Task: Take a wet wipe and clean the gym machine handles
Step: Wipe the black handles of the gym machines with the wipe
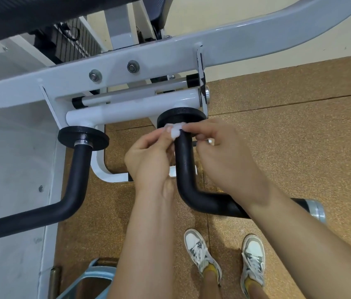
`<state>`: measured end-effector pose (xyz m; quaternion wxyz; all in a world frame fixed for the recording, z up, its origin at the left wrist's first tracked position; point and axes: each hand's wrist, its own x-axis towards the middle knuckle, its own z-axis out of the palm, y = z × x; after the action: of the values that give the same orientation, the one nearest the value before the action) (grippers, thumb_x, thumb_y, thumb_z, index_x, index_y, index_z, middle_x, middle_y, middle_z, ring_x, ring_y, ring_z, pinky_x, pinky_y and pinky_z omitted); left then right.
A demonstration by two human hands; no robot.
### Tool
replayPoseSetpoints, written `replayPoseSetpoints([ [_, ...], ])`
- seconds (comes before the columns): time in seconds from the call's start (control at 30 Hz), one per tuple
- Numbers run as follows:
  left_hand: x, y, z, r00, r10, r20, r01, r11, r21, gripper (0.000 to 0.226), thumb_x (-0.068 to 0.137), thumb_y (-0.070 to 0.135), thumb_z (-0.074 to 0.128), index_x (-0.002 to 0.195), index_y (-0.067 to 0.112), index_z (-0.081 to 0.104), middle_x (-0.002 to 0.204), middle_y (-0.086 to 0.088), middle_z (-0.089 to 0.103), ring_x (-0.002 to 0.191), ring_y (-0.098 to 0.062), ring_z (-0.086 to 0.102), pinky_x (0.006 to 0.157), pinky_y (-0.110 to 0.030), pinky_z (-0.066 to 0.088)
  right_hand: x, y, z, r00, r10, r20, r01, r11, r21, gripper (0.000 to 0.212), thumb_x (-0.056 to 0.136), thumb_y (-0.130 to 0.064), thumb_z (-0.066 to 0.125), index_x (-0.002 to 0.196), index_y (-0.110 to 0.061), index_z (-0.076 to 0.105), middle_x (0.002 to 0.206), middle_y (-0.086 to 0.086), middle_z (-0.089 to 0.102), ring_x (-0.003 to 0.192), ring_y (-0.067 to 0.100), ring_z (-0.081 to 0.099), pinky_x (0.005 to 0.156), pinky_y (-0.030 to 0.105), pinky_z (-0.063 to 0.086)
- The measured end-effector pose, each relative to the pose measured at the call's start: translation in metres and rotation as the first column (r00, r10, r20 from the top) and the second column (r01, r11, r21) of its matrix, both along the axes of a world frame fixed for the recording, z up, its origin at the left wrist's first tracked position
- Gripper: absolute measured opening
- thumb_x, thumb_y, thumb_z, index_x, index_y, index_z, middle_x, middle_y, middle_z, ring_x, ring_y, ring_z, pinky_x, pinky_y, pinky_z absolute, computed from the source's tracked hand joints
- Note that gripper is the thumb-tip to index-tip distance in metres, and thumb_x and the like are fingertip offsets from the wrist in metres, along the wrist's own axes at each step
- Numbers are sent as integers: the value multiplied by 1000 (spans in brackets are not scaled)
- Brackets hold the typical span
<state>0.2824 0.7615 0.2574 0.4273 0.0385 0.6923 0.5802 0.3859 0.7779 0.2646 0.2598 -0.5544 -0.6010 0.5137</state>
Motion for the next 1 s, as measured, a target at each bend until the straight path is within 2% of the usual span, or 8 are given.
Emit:
replayPoseSetpoints([
  [0.13,1,-3,0,976,-57,-210,47,998,-52,5,78,10,77,77,14,73,76,-1,74,74,-18,72,65,-30,59,-1,0,1,1000,-11,-18,11,1000,-9,45,86,-2,45,108,-32,70,107,-14,61,98,-2,54,81,1,37],
  [0.23,10,-4,2,679,-300,-670,189,953,-236,14,76,37,77,79,24,76,77,8,73,78,-16,69,75,-36,56,3,1,6,995,-37,-88,36,999,-7,50,82,2,44,88,-38,73,79,-27,68,85,-4,64,71,8,48],
  [0.33,11,-2,4,561,-342,-754,177,939,-295,22,75,46,74,81,25,73,79,8,71,79,-16,67,75,-38,54,2,2,3,990,-96,-103,95,995,-16,47,80,5,42,97,-25,74,86,-13,74,86,1,67,82,22,53],
  [0.43,3,3,4,714,-318,-624,144,938,-315,15,70,40,78,70,25,75,67,8,71,69,-13,68,70,-35,58,-1,1,-1,980,-175,-97,173,985,-24,44,80,5,43,103,-19,71,85,-8,70,90,4,65,90,28,52],
  [0.6,-7,-2,1,991,-8,133,22,994,-108,12,74,7,79,84,2,72,84,-12,74,82,-23,71,79,-35,59,-2,3,1,981,-177,-80,170,982,-83,41,79,6,45,86,-25,70,77,-15,66,85,4,66,88,27,53],
  [0.8,3,-5,-2,902,-203,-382,137,972,-191,11,79,32,76,74,23,76,68,5,73,68,-13,71,72,-33,59,-4,3,-1,984,-162,-69,156,984,-85,35,81,1,49,81,-27,70,77,-17,66,85,3,66,87,31,54],
  [0.93,-8,2,-4,985,-144,-94,123,971,-206,9,83,16,73,76,11,73,74,-5,73,80,-25,73,74,-38,61,-5,3,-4,978,-186,-92,177,979,-97,34,81,2,48,83,-22,72,75,-16,65,83,7,67,86,33,55],
  [1.0,-6,-4,-4,891,-260,-371,191,958,-213,8,84,20,71,79,17,77,77,2,74,81,-18,72,79,-39,59,-5,3,-4,976,-186,-111,176,980,-88,34,81,3,49,82,-21,72,74,-14,66,82,8,68,85,33,56],
])
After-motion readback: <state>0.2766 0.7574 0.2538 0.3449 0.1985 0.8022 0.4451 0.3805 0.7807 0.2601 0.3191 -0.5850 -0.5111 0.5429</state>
